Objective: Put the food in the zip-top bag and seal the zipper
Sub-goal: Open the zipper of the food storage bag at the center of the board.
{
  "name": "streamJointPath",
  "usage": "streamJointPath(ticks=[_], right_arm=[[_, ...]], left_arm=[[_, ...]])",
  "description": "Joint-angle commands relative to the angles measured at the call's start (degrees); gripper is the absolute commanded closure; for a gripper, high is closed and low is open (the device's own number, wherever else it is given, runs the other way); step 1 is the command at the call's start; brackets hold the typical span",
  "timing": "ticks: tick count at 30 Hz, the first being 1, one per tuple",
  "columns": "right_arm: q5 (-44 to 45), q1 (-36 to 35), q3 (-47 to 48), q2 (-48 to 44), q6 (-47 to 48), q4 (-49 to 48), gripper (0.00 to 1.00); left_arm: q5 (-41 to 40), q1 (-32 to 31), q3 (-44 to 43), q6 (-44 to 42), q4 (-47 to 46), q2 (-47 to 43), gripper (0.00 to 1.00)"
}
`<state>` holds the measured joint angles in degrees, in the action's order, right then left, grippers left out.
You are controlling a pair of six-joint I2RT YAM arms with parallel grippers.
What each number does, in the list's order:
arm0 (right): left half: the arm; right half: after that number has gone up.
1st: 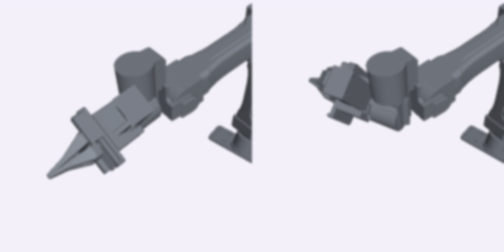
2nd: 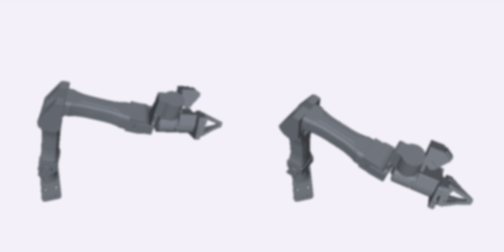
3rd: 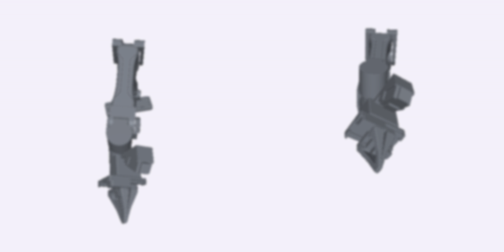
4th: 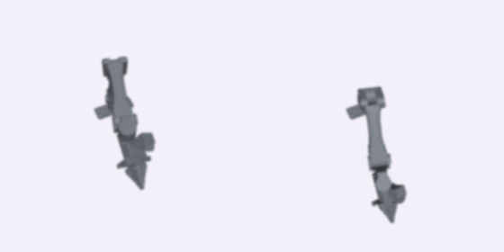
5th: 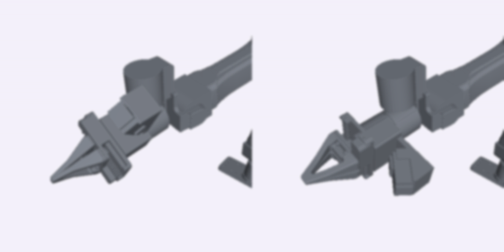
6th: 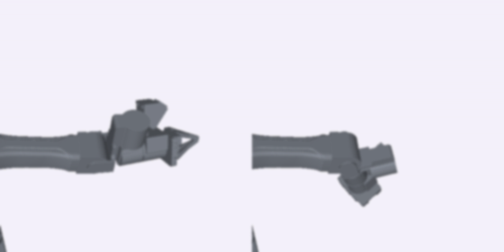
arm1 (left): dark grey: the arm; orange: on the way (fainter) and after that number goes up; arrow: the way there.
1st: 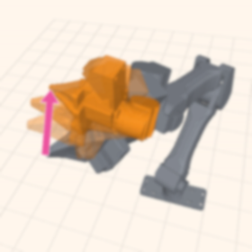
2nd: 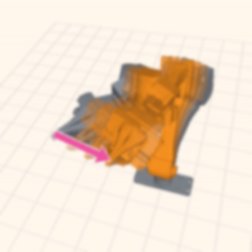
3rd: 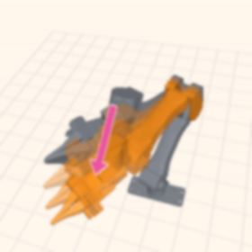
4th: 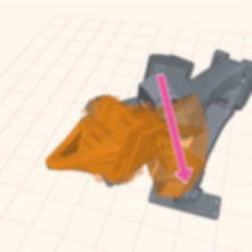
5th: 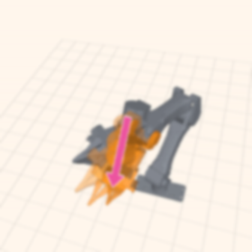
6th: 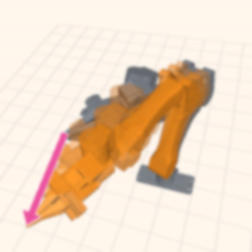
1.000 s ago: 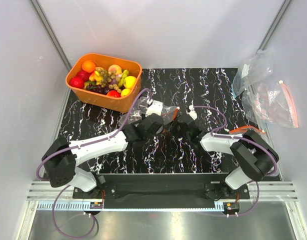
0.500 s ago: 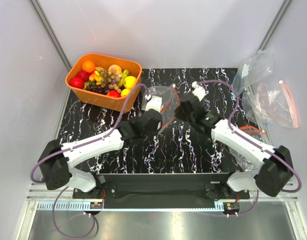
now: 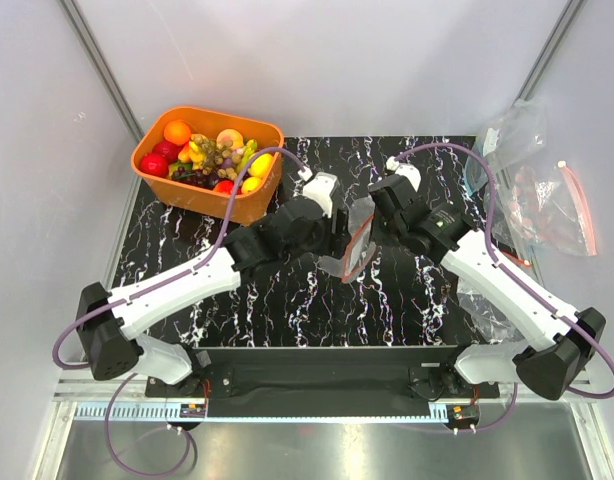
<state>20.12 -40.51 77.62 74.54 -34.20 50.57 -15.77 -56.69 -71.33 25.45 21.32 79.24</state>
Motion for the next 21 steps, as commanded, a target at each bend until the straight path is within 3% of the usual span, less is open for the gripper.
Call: streamJointPath(ticks=[1,14,21], right_arm=[[-1.3,-0.3,1.6,-1.4,1.8,3.6,1.0],[-1.7,-0.3,4.2,-2.8,2.5,4.1,1.0],[-3.6,-0.3,5.5,-3.3,2.4,3.9,1.0]], left_arm=[[5.7,-0.1,-4.1,-0.5,-1.0,1.5,0.31],[12.8,-0.1,-10.3,-2.2,0.1,5.0,0.28],[10.9,-0.1,-13.0,-1.4,1.9,9.3,0.3]])
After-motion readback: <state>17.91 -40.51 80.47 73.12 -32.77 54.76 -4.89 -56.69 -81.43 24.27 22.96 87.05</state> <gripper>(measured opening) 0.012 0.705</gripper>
